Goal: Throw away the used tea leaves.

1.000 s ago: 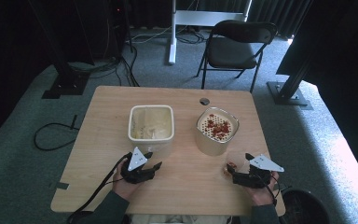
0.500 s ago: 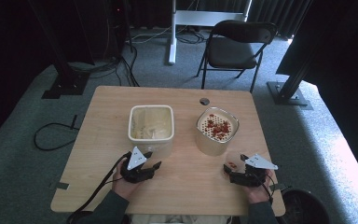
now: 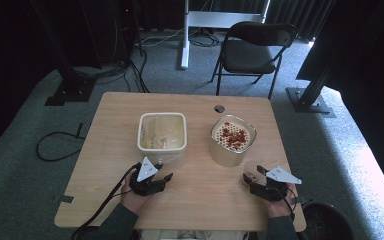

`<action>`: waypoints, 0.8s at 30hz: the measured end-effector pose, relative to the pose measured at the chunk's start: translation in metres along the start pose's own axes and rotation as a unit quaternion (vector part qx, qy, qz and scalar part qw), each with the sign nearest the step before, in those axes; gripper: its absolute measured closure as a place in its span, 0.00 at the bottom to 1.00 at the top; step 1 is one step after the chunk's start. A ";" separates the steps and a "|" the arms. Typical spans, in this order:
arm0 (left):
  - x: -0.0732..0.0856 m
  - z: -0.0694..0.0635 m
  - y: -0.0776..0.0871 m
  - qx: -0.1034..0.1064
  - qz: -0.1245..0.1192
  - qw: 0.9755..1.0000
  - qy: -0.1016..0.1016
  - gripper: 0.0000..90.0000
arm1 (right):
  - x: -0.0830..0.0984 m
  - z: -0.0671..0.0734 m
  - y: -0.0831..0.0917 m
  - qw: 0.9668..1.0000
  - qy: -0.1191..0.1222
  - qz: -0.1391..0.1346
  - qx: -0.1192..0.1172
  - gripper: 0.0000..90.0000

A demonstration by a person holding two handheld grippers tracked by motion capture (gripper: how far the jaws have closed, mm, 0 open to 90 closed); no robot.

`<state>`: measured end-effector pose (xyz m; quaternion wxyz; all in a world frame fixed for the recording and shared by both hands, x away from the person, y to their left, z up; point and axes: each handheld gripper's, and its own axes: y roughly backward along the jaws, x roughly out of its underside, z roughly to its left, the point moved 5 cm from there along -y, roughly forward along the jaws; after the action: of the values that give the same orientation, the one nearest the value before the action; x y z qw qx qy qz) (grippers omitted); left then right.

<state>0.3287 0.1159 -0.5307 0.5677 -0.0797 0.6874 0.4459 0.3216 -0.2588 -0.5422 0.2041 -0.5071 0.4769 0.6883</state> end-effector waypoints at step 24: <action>0.010 0.001 -0.011 0.008 0.023 1.000 0.000 0.51 | -0.039 -0.015 0.012 0.997 -0.031 -0.024 0.068 0.37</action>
<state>0.3330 0.1140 -0.5455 0.5580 -0.0600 0.6926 0.4532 0.3361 -0.2696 -0.5031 0.2693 -0.4817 0.5034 0.6648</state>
